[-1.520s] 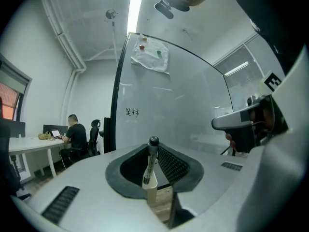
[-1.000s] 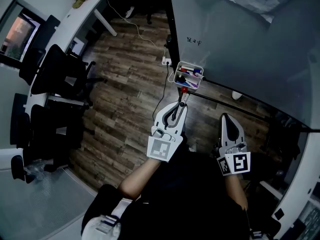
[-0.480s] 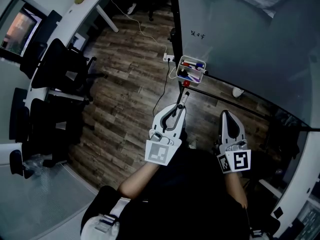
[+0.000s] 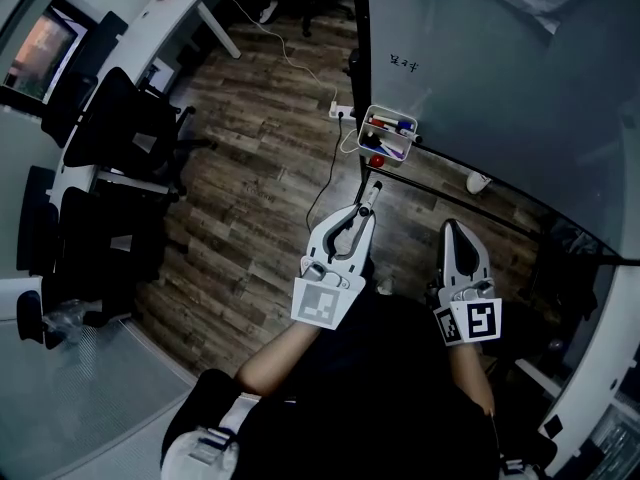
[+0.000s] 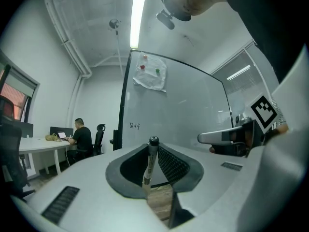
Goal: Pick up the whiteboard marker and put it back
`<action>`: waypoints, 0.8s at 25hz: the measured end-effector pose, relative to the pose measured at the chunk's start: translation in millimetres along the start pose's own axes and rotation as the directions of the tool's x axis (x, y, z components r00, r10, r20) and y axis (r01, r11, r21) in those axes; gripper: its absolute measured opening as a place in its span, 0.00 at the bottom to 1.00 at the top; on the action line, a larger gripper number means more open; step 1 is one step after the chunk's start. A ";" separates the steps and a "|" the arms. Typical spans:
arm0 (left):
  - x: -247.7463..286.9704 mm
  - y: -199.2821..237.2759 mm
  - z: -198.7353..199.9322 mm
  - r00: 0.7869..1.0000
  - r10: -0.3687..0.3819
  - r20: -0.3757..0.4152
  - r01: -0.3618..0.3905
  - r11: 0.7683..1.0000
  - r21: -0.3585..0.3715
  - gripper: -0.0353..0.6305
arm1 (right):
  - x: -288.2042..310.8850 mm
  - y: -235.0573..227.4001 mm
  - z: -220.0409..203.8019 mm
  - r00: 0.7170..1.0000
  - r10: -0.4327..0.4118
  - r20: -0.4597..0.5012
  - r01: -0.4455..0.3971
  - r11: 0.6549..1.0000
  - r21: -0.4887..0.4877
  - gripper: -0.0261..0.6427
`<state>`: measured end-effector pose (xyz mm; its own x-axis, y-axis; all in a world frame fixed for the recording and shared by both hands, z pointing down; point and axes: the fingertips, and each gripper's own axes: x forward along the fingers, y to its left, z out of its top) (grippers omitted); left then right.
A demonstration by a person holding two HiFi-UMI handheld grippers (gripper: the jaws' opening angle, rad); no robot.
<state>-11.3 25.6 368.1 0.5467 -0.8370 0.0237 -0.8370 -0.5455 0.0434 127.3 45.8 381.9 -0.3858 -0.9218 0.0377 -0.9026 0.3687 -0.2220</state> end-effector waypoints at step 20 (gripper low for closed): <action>6.3 18.6 -4.5 1.000 -0.001 -0.007 0.001 1.000 -0.001 0.16 | 18.6 2.8 -2.2 1.000 0.000 -0.014 0.000 1.000 -0.004 0.06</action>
<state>-23.3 10.4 373.5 0.5477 -0.8361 0.0309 -0.8364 -0.5462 0.0448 117.1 29.9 384.1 -0.3880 -0.9202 0.0512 -0.9035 0.3688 -0.2185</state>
